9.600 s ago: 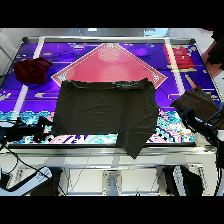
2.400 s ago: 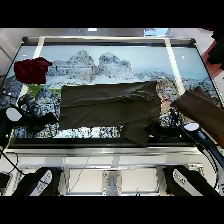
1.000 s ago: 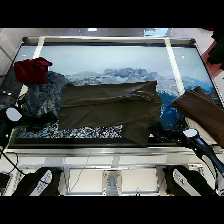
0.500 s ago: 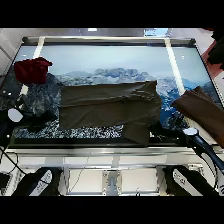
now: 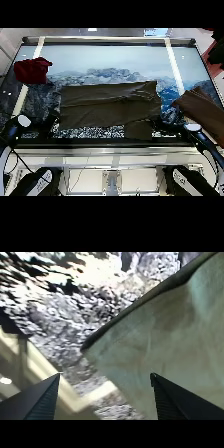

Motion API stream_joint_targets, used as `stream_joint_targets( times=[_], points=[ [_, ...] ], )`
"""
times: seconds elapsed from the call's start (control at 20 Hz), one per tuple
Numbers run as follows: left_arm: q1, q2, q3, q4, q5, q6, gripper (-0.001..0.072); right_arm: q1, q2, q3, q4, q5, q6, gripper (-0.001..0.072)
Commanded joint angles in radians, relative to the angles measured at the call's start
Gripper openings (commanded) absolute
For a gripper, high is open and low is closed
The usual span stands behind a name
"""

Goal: Fold the shirts.

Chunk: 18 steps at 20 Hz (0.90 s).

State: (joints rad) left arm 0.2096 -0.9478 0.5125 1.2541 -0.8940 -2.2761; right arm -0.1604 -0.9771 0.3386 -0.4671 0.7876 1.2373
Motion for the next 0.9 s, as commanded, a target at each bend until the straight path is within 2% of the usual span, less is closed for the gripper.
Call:
stream_joint_targets(
  times=[0.0,0.2,0.35,0.55,0.65,0.85],
  points=[
    [0.004,-0.013,-0.018,-0.053,0.069,-0.027,0.0609,0.0,0.001,0.005,0.004,0.019,-0.008,0.0027],
    [0.003,-0.035,-0.018,-0.092,0.076,-0.024,0.0608,0.0,0.001,0.005,0.004,0.018,-0.008,0.0027],
    [0.002,-0.081,-0.018,-0.15,0.076,0.028,0.0608,0.0,0.001,0.005,0.005,0.019,-0.008,0.0027],
    [0.003,-0.085,-0.018,-0.147,0.093,0.028,0.0602,0.0,0.001,0.005,0.005,0.018,-0.008,0.0027],
    [0.003,-0.085,-0.018,-0.146,0.097,0.023,0.0353,0.0,0.001,0.005,0.005,0.018,-0.008,0.0027],
    [0.003,-0.085,-0.018,-0.154,0.142,0.021,0.001,0.0,0.002,0.005,0.005,0.014,-0.008,0.0026]
  ],
)
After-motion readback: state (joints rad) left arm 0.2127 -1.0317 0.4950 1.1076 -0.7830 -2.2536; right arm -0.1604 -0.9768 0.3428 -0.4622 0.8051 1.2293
